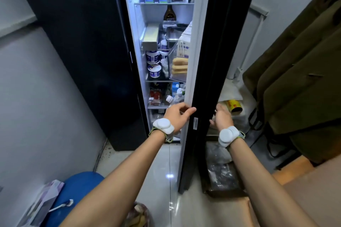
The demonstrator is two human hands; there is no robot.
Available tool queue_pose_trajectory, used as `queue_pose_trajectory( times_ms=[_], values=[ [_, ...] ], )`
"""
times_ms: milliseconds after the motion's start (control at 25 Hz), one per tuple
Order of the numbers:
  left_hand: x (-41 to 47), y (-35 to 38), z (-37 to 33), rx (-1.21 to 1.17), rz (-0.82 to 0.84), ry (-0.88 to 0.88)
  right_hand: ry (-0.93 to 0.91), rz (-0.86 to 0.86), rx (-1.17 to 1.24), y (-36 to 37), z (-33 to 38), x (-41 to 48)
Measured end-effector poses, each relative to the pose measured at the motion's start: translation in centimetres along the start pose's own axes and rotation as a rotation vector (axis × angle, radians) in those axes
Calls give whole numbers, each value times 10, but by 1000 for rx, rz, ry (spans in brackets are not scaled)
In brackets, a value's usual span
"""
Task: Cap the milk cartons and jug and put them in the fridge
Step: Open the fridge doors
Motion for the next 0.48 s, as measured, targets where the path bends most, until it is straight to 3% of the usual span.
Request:
queue_pose_trajectory(
  times_ms=[480],
  values=[
    [14, 83, -36, 97, 67, 40, -42, -164, -7, -82, 8, 6]
  ],
)
Point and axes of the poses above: each hand's wrist, its own x-axis towards the middle knuckle, its own y-axis out of the palm, z = x × y, the point moved 9 cm from there along x, towards the middle knuckle, and after that the axes turned 14 degrees about y, right-handed, at the moved point
